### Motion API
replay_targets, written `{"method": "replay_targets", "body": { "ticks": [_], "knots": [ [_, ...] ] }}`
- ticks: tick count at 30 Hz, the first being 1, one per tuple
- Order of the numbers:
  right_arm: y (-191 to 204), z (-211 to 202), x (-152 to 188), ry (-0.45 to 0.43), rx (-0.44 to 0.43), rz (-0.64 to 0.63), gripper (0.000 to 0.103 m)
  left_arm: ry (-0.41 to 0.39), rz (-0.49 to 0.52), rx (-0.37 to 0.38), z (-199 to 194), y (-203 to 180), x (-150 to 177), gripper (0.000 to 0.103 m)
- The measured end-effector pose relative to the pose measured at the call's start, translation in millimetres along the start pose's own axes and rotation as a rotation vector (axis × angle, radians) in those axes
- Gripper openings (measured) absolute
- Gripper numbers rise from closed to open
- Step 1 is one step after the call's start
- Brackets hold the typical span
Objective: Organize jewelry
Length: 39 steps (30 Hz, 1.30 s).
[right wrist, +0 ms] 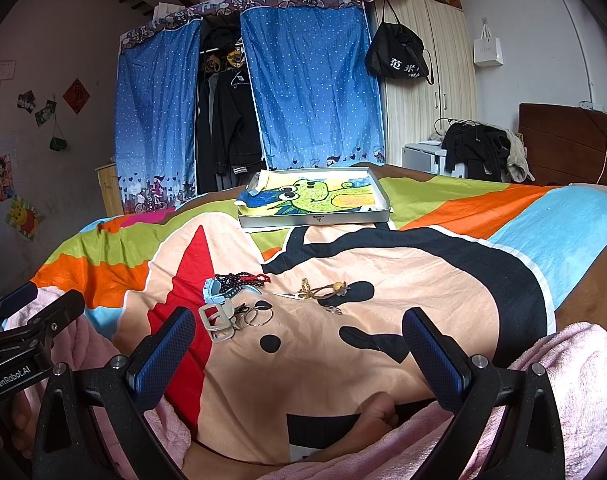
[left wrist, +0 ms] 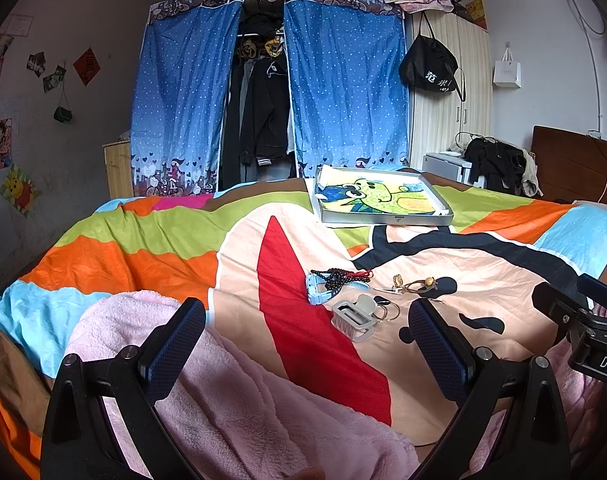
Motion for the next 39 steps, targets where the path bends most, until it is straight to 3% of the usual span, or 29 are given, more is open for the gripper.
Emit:
{"method": "replay_targets", "body": {
  "ticks": [29, 39],
  "knots": [
    [1, 1, -1, 0.004, 0.001, -0.001, 0.103, 0.007, -0.009, -0.001, -4, 1, 0, 0.100],
    [-5, 9, 0, 0.045, -0.009, 0.026, 0.103, 0.131, 0.013, 0.017, 30, -3, 1, 0.099]
  ]
}}
Point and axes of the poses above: each gripper's, at about its wrist camera, not at the fingertips, and z roughly the way its jaws point, y to its left, x to its underside, the point moved 9 cm from there along z, roughly the way its jaws point, and after that the axes turned 6 degrees about x, right-handed, at the moved point
